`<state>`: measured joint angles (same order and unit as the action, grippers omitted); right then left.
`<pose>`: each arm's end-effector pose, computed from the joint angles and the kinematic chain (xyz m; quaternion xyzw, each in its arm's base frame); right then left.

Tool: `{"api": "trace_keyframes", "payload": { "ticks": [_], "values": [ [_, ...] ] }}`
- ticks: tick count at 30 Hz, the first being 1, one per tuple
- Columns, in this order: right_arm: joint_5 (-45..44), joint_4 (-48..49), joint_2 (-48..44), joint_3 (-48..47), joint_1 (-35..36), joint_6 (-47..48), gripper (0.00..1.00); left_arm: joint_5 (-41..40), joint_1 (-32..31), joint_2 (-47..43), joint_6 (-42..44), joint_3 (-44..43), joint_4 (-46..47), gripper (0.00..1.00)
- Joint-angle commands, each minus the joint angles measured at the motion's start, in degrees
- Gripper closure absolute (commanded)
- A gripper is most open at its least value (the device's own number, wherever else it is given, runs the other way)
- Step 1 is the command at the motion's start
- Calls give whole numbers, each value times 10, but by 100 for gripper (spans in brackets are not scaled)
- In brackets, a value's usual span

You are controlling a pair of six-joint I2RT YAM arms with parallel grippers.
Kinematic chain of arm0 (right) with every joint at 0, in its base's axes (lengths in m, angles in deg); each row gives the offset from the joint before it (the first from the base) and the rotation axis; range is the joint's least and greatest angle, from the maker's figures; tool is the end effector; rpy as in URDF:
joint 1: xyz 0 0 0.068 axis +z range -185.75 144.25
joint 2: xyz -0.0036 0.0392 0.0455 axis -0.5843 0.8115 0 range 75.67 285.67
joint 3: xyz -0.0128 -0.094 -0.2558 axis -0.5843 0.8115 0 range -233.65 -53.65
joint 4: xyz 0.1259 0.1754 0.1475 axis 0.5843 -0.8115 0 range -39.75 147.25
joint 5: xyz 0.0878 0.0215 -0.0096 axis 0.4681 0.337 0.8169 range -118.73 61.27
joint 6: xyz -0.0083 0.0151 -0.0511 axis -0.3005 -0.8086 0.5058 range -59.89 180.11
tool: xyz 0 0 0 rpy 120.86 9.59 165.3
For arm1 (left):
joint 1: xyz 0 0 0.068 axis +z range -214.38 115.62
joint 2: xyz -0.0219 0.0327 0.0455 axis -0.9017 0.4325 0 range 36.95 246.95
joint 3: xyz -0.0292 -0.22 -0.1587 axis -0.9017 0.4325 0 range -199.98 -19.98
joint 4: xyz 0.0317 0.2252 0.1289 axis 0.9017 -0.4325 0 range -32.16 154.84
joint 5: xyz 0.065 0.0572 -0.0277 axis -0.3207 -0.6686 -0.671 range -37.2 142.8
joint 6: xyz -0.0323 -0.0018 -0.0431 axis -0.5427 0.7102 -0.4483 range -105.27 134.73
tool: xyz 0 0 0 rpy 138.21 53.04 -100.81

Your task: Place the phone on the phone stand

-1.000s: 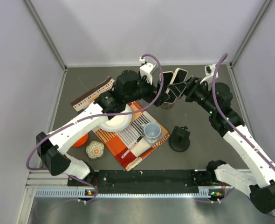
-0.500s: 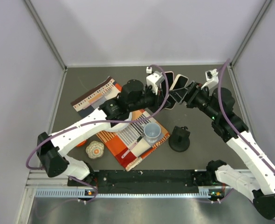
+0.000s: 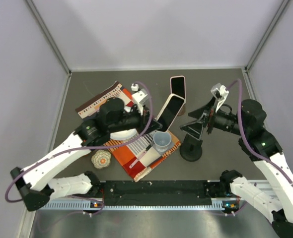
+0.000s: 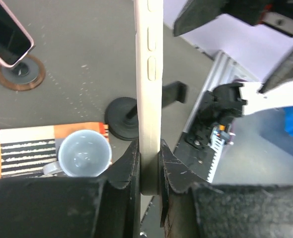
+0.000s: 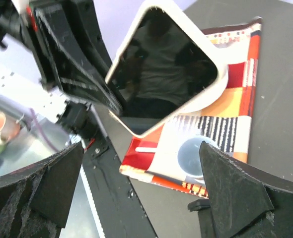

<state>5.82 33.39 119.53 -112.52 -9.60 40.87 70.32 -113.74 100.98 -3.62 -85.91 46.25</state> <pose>0.1282 0.0855 0.4019 -0.2365 0.7123 0.4478 0.4860 0.1551 -0.1971 0.3880 0.2996 0.7397 -0.4302 0.4220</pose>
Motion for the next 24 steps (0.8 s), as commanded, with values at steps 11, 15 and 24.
{"api": "trace_keyframes", "payload": {
  "ticks": [11, 15, 24],
  "values": [
    [266, -38, 47, -95, 7, 125, 14, 189, -1, -166, -22, 44, 21, 100],
    [344, 57, 48, -74, 7, 83, 16, 178, 0, -166, -15, 55, 23, 100],
    [345, 205, 82, -28, 34, -35, 44, 212, 0, -153, -17, 75, 53, 100]
  ]
}}
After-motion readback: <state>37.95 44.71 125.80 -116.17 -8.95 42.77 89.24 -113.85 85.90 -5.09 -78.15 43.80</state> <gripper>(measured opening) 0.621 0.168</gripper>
